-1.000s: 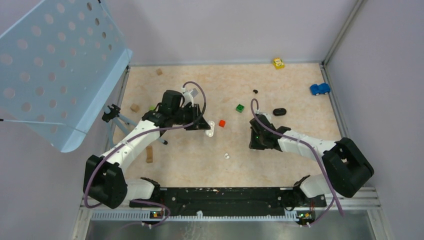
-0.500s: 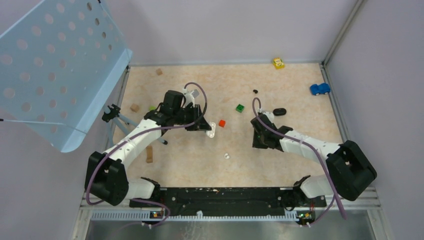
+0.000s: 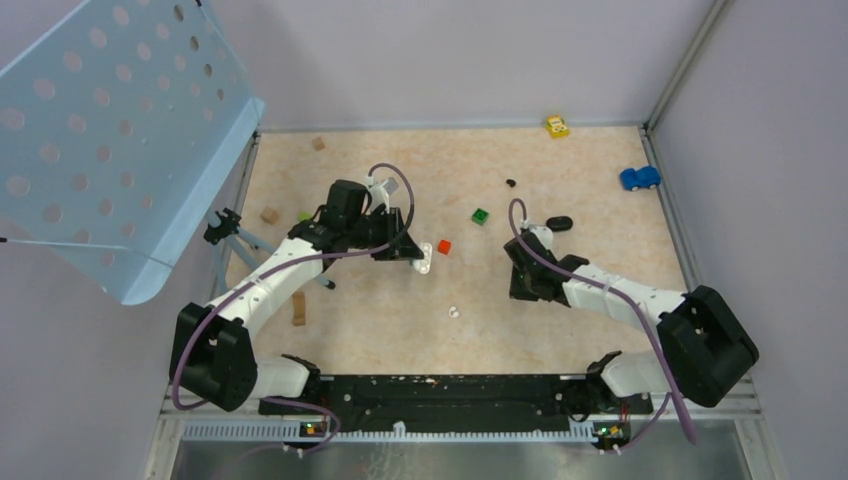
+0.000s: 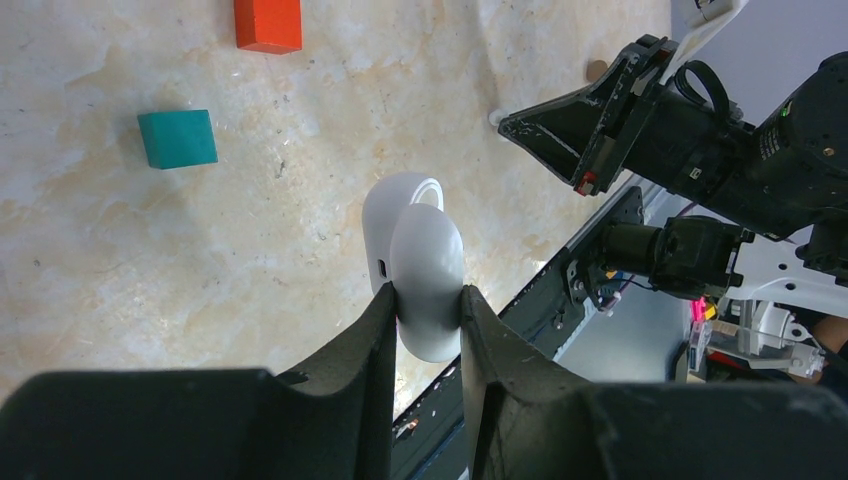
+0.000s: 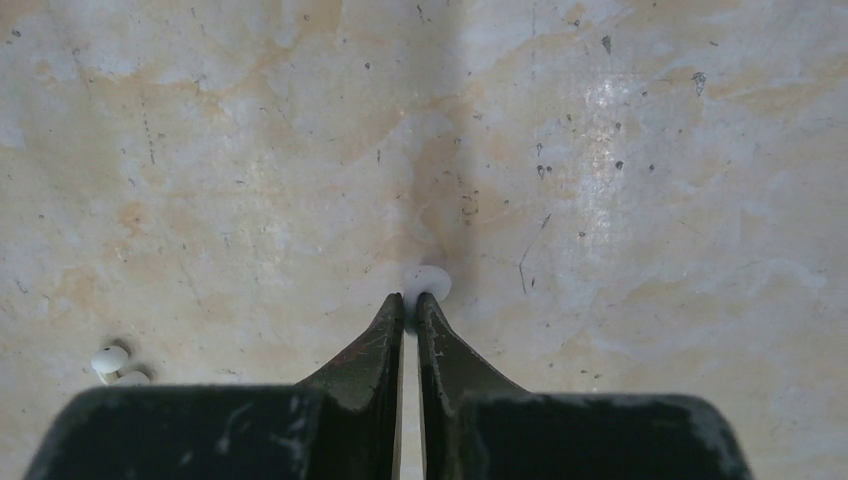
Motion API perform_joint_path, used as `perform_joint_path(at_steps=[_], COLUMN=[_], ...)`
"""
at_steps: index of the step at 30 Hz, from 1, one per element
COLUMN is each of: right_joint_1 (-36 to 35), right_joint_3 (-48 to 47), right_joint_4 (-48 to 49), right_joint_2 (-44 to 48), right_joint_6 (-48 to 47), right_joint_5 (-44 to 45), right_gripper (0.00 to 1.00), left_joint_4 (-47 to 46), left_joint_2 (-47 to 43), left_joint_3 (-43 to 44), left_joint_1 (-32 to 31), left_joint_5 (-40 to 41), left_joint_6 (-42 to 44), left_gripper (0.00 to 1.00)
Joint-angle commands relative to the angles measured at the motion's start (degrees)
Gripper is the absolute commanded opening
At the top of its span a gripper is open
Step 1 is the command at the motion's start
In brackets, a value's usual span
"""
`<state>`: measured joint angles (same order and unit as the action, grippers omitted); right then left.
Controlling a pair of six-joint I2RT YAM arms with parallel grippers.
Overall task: Insert the wireless bluetooth earbuds into the charging case
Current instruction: Pick up the left earbud from the center of the board, then insert the left earbud into the left side groove of the charging case.
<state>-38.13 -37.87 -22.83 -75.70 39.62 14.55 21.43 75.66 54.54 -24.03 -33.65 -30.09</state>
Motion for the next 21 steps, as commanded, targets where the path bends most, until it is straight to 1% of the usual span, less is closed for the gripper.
perform_joint_path(at_steps=[1, 4, 8, 10, 13, 15, 18, 21], right_joint_1=[-0.5, -0.5, -0.5, -0.5, -0.5, -0.5, -0.5, -0.5], right_joint_3=[-0.1, -1.0, -4.8, -5.7, -5.6, -7.3, -9.8, -9.8], right_joint_4=[-1.6, -4.2, -7.2, -4.6, 1.6, 2.0, 3.5, 8.6], right_joint_2=[1.8, 2.7, 6.8, 10.5, 15.8, 17.6, 19.2, 21.1], right_joint_6=[0.6, 1.0, -0.4, -3.0, -6.9, -7.5, -9.7, -9.5], right_joint_5=[2.8, 3.6, 0.1, -3.8, -11.2, -13.8, -20.7, -26.7], right_gripper=[0.00, 0.00, 0.00, 0.00, 0.00, 0.00, 0.00, 0.00], left_joint_4=[-2.6, -2.9, -1.8, -1.7, -4.3, -5.6, -3.4, -3.5], left_joint_2=[0.1, 0.1, 0.7, 0.6, 0.1, 0.5, 0.9, 0.7], left_joint_3=[0.7, 0.5, 1.3, 1.6, 1.3, 1.8, 4.2, 5.0], left_joint_1=[0.2, 0.3, 0.2, 0.2, 0.2, 0.3, 0.2, 0.2], left_joint_5=[-1.4, -2.0, -6.2, -8.7, -13.2, -16.7, -17.8, -17.2], left_joint_6=[-0.1, 0.3, 5.1, 7.1, 8.6, 9.7, 12.4, 12.9], left_gripper=[0.17, 0.16, 0.16, 0.16, 0.15, 0.15, 0.14, 0.15])
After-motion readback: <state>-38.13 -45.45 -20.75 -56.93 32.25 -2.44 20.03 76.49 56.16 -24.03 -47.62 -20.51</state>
